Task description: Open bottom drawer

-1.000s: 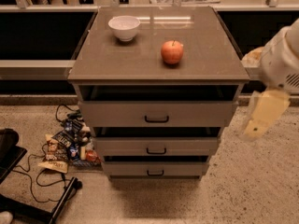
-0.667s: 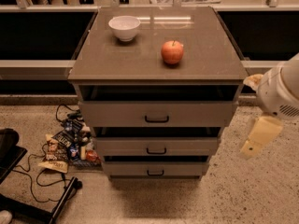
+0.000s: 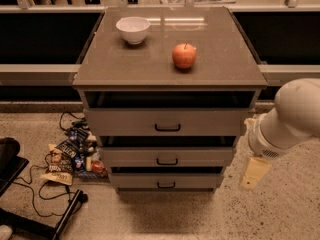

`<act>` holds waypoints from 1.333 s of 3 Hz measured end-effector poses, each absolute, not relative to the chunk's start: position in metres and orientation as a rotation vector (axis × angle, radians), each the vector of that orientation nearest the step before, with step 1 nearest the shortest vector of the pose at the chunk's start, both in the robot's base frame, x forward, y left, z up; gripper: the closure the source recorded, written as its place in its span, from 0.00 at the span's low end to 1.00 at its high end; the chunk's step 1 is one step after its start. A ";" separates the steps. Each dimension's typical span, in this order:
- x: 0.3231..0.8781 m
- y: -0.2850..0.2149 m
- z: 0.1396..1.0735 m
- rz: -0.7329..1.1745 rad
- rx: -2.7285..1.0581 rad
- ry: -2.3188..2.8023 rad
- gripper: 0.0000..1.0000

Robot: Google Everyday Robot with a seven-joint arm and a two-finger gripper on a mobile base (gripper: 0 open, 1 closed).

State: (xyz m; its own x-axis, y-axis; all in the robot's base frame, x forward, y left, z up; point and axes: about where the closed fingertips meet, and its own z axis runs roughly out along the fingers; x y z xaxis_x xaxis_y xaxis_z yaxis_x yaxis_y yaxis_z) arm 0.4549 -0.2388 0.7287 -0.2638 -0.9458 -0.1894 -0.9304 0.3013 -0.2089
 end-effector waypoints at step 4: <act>0.451 -0.207 0.585 -0.091 -1.830 2.321 0.00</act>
Offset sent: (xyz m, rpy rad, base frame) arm 0.0149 -0.0003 -0.0467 -0.0195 0.0324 -0.0216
